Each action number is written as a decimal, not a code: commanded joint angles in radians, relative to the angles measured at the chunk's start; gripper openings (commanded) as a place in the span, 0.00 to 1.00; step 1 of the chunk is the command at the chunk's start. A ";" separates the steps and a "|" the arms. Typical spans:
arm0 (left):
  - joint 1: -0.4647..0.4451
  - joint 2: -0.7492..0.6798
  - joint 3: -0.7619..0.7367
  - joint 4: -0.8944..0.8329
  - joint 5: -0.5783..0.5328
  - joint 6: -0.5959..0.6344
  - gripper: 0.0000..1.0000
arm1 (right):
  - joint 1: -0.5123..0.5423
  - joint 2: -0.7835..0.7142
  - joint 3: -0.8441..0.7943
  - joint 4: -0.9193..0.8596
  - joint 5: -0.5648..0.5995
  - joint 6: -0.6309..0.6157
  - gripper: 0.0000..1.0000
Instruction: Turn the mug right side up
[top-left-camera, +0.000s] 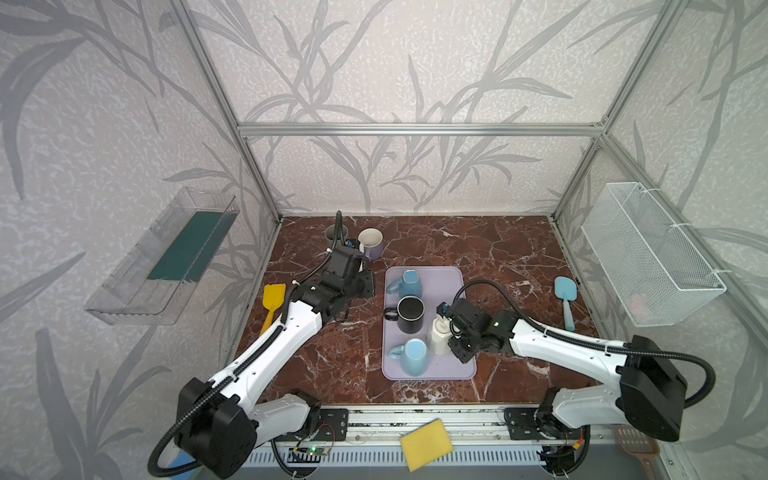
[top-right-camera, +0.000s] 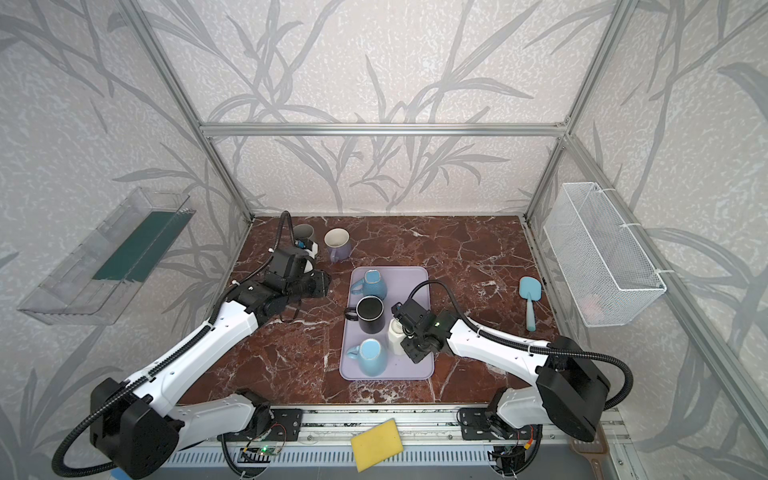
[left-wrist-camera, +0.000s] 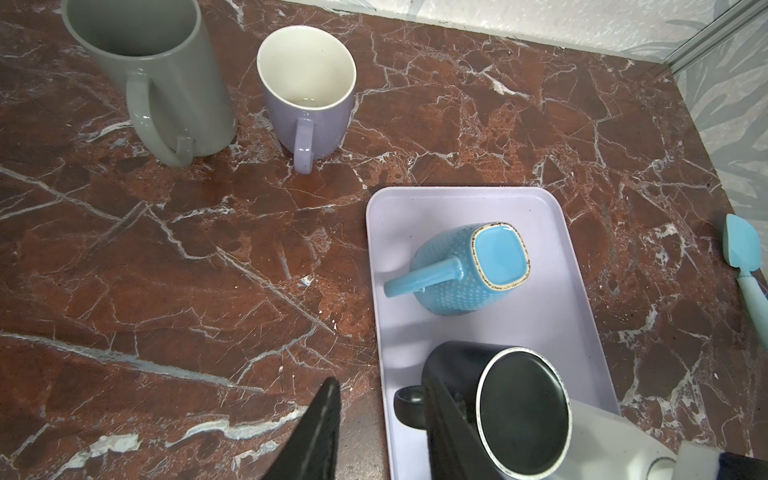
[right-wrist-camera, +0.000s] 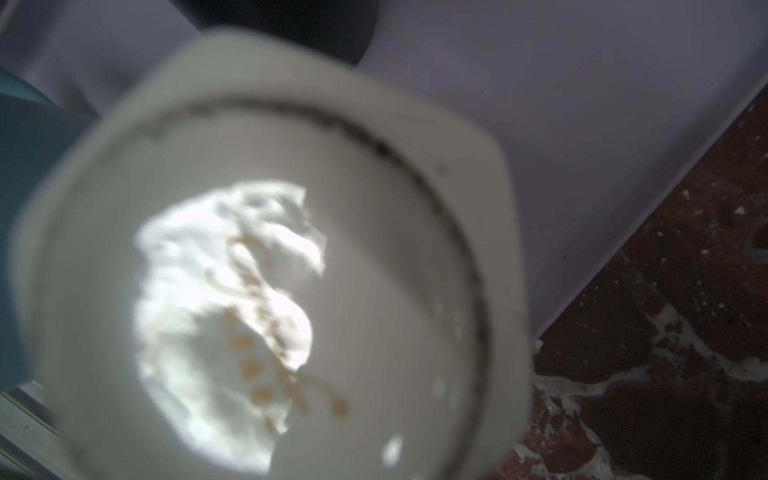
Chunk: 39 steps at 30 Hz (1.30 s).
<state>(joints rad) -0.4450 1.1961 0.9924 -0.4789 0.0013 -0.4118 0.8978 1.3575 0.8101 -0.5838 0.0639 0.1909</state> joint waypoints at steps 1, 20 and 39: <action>-0.004 -0.024 -0.011 -0.017 -0.013 0.000 0.37 | 0.006 0.014 0.035 -0.032 0.016 -0.006 0.28; -0.004 -0.048 -0.015 -0.018 -0.003 -0.006 0.37 | 0.007 -0.021 0.064 -0.044 0.027 -0.016 0.08; -0.006 -0.081 -0.027 0.011 0.055 -0.040 0.37 | -0.096 -0.219 -0.039 0.137 -0.091 0.004 0.03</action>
<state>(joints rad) -0.4454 1.1419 0.9760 -0.4816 0.0364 -0.4297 0.8242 1.1889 0.7776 -0.5575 0.0166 0.1864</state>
